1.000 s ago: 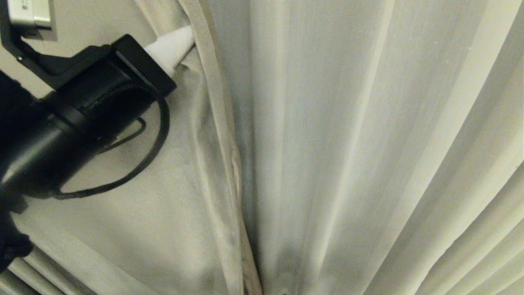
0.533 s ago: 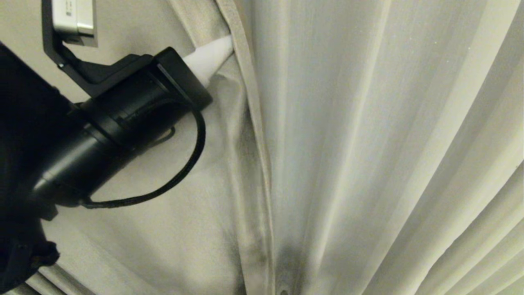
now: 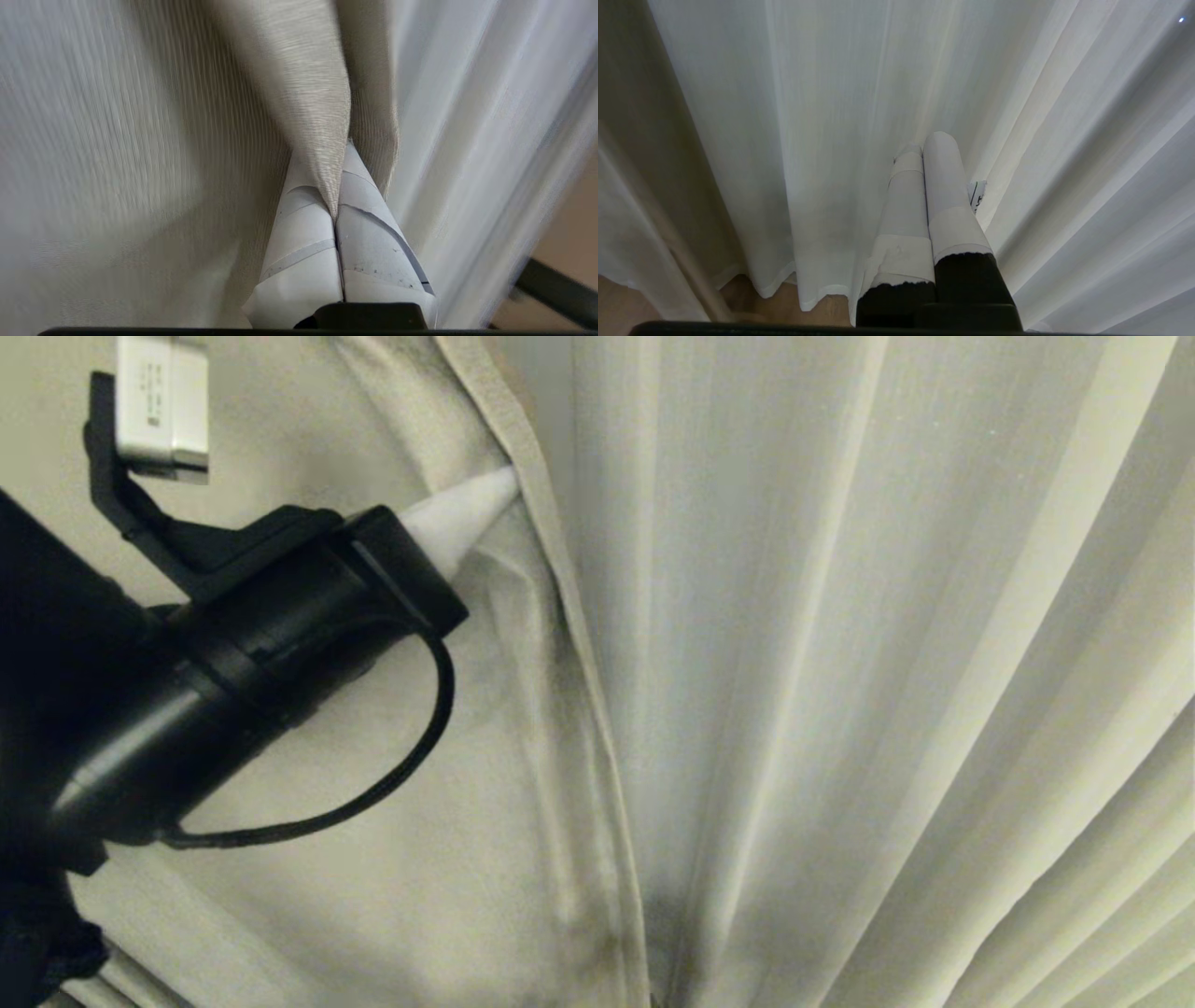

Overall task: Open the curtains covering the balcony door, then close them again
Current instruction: Close the outer curtains on both sides

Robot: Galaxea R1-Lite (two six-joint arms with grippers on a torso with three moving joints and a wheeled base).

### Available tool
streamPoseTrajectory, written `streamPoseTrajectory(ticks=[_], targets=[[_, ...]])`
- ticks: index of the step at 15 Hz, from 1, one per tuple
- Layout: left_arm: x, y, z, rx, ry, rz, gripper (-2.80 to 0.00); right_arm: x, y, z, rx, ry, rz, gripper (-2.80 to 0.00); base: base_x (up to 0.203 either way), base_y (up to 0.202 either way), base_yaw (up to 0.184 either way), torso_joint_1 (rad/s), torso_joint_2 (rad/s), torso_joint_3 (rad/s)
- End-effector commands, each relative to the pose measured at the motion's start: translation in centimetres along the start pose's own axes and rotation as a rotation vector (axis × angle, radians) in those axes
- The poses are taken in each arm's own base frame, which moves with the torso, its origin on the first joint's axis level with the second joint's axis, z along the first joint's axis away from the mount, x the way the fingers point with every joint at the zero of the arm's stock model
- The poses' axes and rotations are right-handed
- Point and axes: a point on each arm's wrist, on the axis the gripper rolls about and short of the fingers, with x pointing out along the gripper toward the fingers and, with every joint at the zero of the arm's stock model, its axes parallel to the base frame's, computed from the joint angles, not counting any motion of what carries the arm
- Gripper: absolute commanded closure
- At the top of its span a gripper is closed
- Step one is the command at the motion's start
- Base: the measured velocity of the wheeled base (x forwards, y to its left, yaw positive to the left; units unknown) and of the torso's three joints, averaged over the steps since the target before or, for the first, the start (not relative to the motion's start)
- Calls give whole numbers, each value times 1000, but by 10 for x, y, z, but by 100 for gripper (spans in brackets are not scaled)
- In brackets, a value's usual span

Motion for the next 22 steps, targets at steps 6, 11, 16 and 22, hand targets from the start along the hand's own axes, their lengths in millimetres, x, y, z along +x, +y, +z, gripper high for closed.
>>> streamPoseTrajectory(ticks=[6,11,16,22], targets=[[-36,47,42,161,-132,236,0,0,0,0,-2,1,2,0,0,0,0,0,0,0],[-52,65,49,229,-148,341,0,0,0,0,-2,1,2,0,0,0,0,0,0,0],[-62,61,46,226,-136,349,-280,0,0,0,-2,1,2,0,0,0,0,0,0,0],[-105,41,43,220,-113,360,-280,0,0,0,-2,1,2,0,0,0,0,0,0,0]])
